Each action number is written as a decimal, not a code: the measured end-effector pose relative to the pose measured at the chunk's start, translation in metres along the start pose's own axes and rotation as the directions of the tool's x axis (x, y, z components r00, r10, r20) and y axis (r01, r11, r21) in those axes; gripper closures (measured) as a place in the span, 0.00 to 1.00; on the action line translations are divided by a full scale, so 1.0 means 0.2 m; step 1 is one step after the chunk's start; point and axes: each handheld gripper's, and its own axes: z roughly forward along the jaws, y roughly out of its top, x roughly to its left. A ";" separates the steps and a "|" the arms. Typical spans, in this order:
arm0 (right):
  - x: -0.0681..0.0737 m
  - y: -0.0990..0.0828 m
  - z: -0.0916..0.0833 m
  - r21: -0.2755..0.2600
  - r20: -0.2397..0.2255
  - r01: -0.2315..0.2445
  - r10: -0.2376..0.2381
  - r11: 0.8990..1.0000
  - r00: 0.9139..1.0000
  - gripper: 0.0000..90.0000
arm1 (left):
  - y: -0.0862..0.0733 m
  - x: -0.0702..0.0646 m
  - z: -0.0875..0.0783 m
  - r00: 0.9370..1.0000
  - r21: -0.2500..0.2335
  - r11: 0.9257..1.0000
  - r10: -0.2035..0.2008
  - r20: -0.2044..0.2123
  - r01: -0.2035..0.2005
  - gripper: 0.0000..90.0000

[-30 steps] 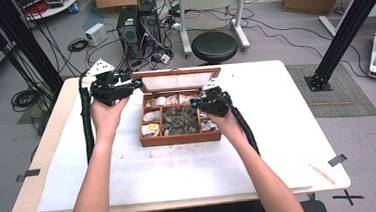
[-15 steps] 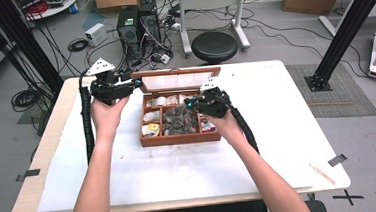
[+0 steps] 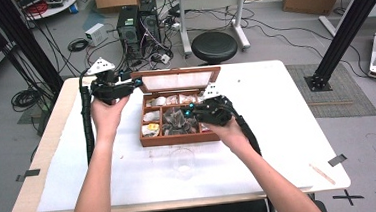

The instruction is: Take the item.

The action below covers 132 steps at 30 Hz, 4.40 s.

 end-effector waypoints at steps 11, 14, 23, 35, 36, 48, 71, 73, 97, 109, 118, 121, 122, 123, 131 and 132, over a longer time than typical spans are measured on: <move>0.11 -0.03 -0.08 -0.032 -0.074 0.030 -0.032 0.999 0.997 1.00 | 0.00 0.00 0.00 1.000 -0.001 1.000 -0.001 0.000 0.001 0.57; 0.14 -0.03 -0.10 -0.043 -0.090 0.035 -0.039 0.998 0.995 1.00 | 0.00 0.00 0.00 1.000 0.000 1.000 -0.001 0.000 0.001 0.57; 0.21 -0.07 -0.14 -0.065 -0.157 0.048 -0.058 0.997 0.986 1.00 | 0.00 0.00 0.00 1.000 0.000 1.000 -0.002 0.000 0.002 0.57; 0.26 -0.14 -0.16 -0.064 -0.200 0.054 -0.065 0.996 0.978 1.00 | 0.00 0.00 0.00 1.000 -0.001 1.000 -0.002 0.000 0.002 0.57; 0.27 -0.15 -0.16 -0.065 -0.205 0.054 -0.066 0.996 0.977 1.00 | 0.00 0.00 0.00 1.000 0.000 1.000 -0.002 0.000 0.002 0.57; 0.30 -0.22 -0.13 -0.028 -0.228 0.056 -0.061 0.998 0.972 1.00 | 0.00 0.00 0.00 1.000 -0.001 1.000 -0.002 0.000 0.002 0.57; 0.27 -0.32 -0.05 0.046 -0.220 0.021 -0.011 0.999 0.975 1.00 | 0.00 0.00 0.00 1.000 -0.003 1.000 -0.002 -0.001 0.002 0.57; 0.27 -0.33 -0.05 0.055 -0.220 0.016 -0.003 0.998 0.976 1.00 | 0.00 0.00 0.00 1.000 -0.003 1.000 -0.002 -0.002 0.002 0.57; 0.23 -0.31 -0.09 0.021 -0.170 -0.029 0.032 0.999 0.985 0.71 | 0.00 0.00 0.00 1.000 -0.003 1.000 0.000 -0.004 0.000 0.57; 0.16 -0.30 -0.17 -0.020 -0.092 -0.049 0.047 0.999 0.995 0.60 | 0.00 0.00 0.00 1.000 -0.002 1.000 0.003 -0.008 -0.003 0.56; 0.08 -0.30 -0.25 -0.040 -0.013 -0.043 0.043 0.998 0.999 0.56 | 0.00 0.00 0.00 1.000 -0.009 1.000 -0.004 -0.009 0.004 0.56; 0.04 -0.31 -0.29 -0.052 0.022 -0.057 0.058 0.997 0.998 0.55 | 0.00 0.00 0.00 1.000 -0.008 1.000 -0.004 -0.010 0.004 0.56; 0.02 -0.31 -0.31 -0.057 0.040 -0.064 0.066 0.996 0.997 0.55 | 0.00 0.00 0.00 1.000 -0.008 1.000 -0.003 -0.009 0.003 0.56; 0.01 -0.31 -0.32 -0.061 0.048 -0.065 0.068 0.996 0.997 0.55 | 0.00 0.00 0.00 1.000 -0.007 1.000 -0.003 -0.009 0.003 0.56; -0.06 -0.36 -0.42 -0.077 0.152 -0.083 0.094 0.994 0.984 0.49 | -0.01 -0.01 0.00 1.000 -0.012 1.000 -0.008 -0.010 0.008 0.56; -0.07 -0.36 -0.44 -0.079 0.166 -0.088 0.100 0.993 0.981 0.48 | -0.01 -0.01 0.00 1.000 -0.011 1.000 -0.009 -0.010 0.009 0.56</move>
